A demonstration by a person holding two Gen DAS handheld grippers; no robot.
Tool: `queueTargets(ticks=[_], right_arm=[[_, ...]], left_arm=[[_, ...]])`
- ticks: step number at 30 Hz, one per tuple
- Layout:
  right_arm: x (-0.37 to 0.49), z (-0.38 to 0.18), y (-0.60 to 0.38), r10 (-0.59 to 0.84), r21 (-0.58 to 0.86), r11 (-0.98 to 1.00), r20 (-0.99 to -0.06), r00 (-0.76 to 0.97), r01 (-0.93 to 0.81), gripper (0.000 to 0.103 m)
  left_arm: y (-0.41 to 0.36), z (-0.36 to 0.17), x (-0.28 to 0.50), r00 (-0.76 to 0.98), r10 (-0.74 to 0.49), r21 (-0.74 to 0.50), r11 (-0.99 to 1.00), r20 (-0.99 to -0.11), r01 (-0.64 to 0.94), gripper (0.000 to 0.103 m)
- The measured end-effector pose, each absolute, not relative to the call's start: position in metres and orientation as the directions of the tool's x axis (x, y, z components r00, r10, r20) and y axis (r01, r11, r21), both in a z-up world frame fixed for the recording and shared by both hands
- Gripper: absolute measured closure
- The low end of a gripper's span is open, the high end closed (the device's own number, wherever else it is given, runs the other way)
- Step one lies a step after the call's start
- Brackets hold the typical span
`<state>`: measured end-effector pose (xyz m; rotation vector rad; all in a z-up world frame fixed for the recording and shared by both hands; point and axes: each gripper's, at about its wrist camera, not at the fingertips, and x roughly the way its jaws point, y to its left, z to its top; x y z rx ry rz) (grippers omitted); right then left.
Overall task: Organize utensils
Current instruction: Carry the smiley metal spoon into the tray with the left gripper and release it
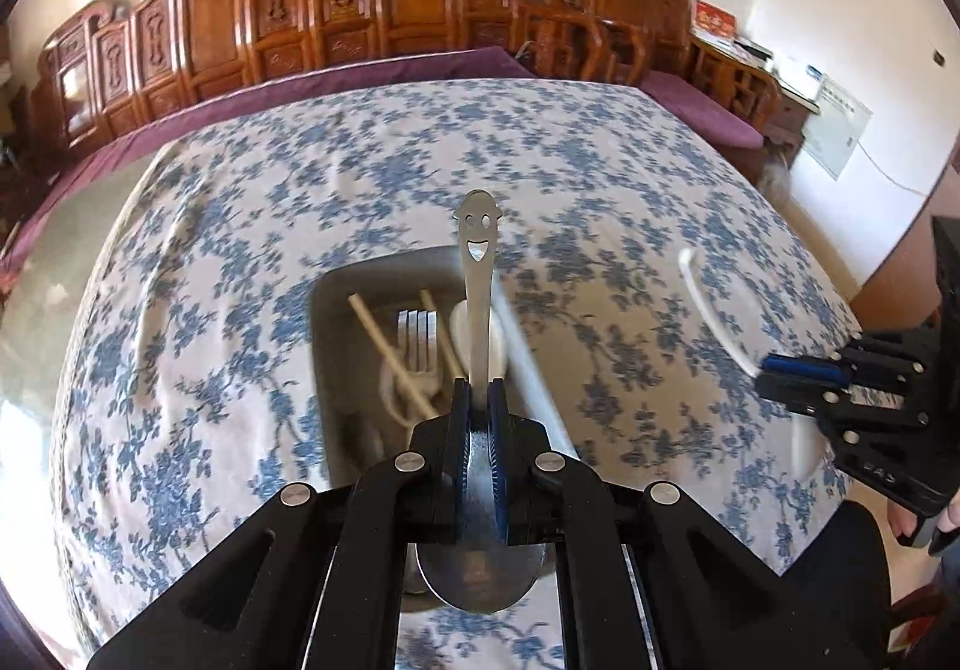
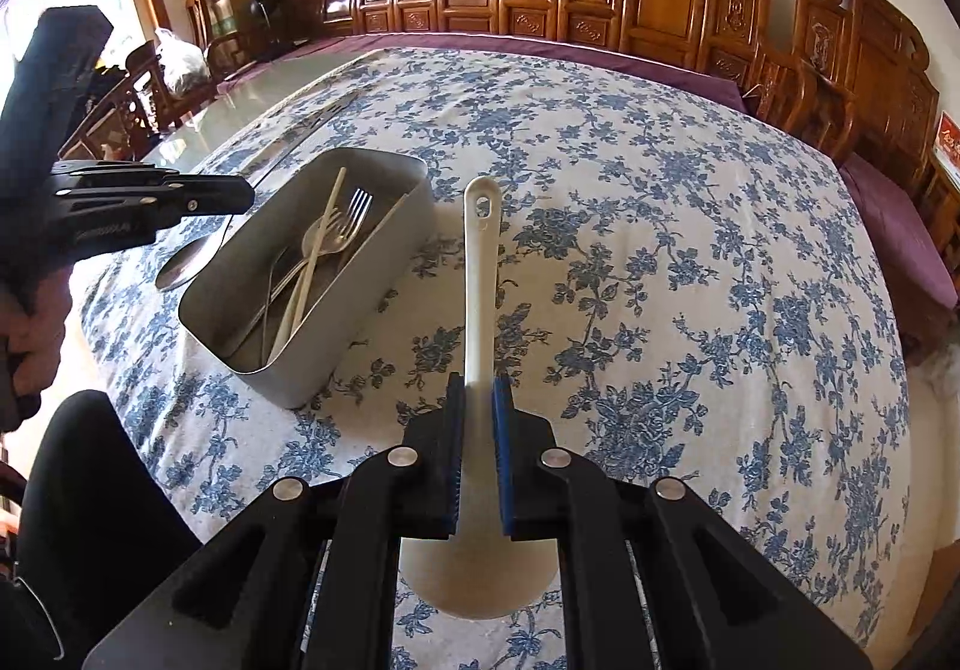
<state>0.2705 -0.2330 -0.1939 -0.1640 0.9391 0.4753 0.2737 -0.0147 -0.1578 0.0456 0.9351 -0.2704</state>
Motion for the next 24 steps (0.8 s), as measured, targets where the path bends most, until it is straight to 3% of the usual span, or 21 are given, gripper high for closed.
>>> queueTargets(ticks=[24], right_arm=[[0.274, -0.202, -0.225, 0.345, 0.103, 0.88, -0.808, 0.477, -0.463, 0.092]], left_arm=[[-0.016, -0.233, 0.297, 0.453, -0.165, -0.093, 0.98, -0.876, 0.177, 0.098]])
